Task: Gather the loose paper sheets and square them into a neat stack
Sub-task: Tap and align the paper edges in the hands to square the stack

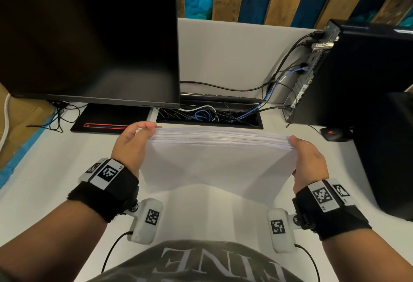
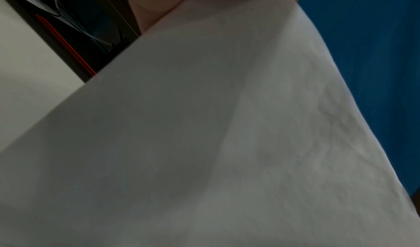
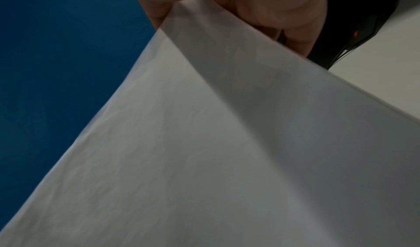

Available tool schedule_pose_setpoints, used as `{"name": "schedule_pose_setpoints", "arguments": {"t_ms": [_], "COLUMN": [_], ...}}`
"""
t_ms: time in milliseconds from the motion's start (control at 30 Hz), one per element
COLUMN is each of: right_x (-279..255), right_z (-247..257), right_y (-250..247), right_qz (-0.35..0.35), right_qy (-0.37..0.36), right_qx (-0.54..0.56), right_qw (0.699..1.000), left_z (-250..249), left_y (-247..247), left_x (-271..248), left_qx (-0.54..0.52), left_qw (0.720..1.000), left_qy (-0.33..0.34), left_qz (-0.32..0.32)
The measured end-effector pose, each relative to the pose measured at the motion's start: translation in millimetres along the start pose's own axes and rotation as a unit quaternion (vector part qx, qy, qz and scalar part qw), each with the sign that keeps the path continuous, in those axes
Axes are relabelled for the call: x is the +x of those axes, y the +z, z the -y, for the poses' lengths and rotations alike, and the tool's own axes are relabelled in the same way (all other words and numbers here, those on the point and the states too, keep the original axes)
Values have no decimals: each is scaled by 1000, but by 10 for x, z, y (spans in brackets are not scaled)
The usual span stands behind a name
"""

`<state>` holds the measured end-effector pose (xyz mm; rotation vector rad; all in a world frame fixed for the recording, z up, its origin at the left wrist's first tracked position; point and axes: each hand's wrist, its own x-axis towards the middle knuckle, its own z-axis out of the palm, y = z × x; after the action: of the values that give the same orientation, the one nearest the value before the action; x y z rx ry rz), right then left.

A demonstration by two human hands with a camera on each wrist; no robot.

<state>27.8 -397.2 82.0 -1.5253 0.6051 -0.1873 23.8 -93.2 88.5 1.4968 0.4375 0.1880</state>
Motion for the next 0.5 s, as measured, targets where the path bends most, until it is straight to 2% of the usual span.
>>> {"name": "schedule_pose_setpoints", "arguments": {"t_ms": [200,367,500], "right_x": [20,-56,-14], "right_z": [0,61,91], "right_y": [-5,-5,4], "right_qz": [-1,-13,-22], "right_qy": [3,69,61], "right_qx": [13,52,39], "right_qw": [1000,996,997], "left_z": [-11,-12,-10], "left_y": [7,17,34], "left_x": [-5,-32,-45], "left_qx": [10,19,31], "left_qw": [1000,1000,1000], "left_qy": [4,7,-1], "left_qz": [12,6,0]}}
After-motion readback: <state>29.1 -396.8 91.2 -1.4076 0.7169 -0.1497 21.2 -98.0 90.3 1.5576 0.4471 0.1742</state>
